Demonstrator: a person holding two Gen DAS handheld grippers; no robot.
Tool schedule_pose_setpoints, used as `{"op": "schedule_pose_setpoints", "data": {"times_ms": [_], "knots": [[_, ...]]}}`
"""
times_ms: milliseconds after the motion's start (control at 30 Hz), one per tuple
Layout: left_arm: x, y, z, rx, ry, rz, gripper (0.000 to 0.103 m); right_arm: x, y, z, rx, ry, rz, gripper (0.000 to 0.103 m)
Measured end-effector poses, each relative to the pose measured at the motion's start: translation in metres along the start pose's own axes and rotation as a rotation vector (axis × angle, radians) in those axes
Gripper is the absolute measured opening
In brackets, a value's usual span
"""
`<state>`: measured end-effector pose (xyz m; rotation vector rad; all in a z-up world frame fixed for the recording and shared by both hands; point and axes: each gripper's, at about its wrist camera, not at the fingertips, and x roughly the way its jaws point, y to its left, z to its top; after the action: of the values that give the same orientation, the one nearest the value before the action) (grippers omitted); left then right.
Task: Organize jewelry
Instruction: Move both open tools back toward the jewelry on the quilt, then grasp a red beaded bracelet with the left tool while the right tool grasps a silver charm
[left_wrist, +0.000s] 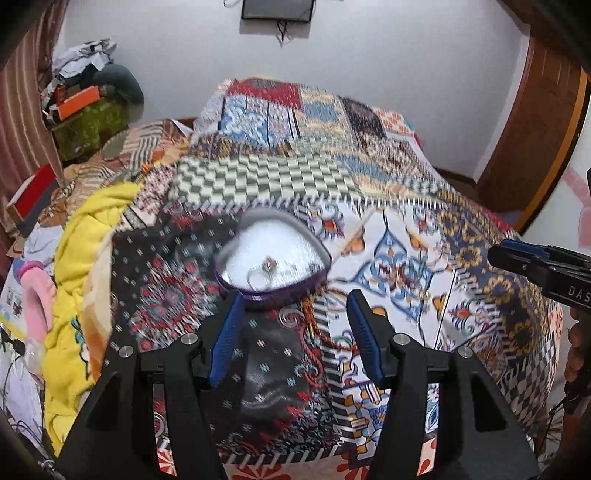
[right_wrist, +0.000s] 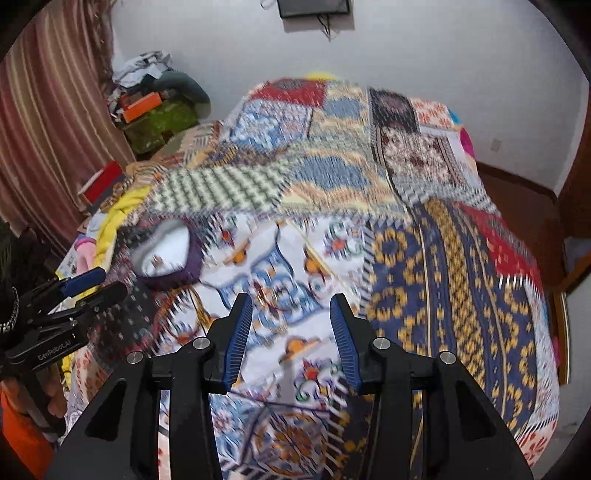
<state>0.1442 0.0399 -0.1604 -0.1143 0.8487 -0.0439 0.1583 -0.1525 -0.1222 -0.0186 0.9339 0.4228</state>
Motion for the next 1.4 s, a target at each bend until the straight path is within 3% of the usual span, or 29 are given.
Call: {"op": "schedule_pose_setpoints", "data": {"times_ms": [333,467,767,867,967,1033,1167,1400], "knots": [[0.032,-0.001,-0.020,0.006,0.085,0.005,0.056,0.037,-0.003,-0.034,0.006,0.131,0.021,0.040],[0.039,0.003,-0.021,-0.005,0.098,-0.007,0.047,0.047,0.004,-0.033,-0.004,0.147,0.041,0.040],[0.053,0.000,-0.019,-0.020,0.108,-0.031,0.041,0.068,0.014,-0.033,0.010,0.189,0.071,0.040],[0.057,-0.004,-0.018,-0.014,0.109,-0.036,0.027,0.073,0.016,-0.032,0.003,0.194,0.060,0.033],[0.059,-0.007,-0.018,-0.005,0.105,-0.034,0.021,0.075,0.018,-0.033,-0.004,0.193,0.055,0.029],[0.060,-0.009,-0.018,-0.003,0.105,-0.043,0.019,0.076,0.021,-0.033,-0.016,0.189,0.058,0.019],[0.062,-0.015,-0.019,0.017,0.107,-0.042,0.006,0.075,0.024,-0.034,-0.036,0.185,0.062,0.012],[0.051,-0.012,-0.016,-0.004,0.079,-0.037,0.006,0.071,0.021,-0.033,-0.019,0.181,0.087,0.009]]}}
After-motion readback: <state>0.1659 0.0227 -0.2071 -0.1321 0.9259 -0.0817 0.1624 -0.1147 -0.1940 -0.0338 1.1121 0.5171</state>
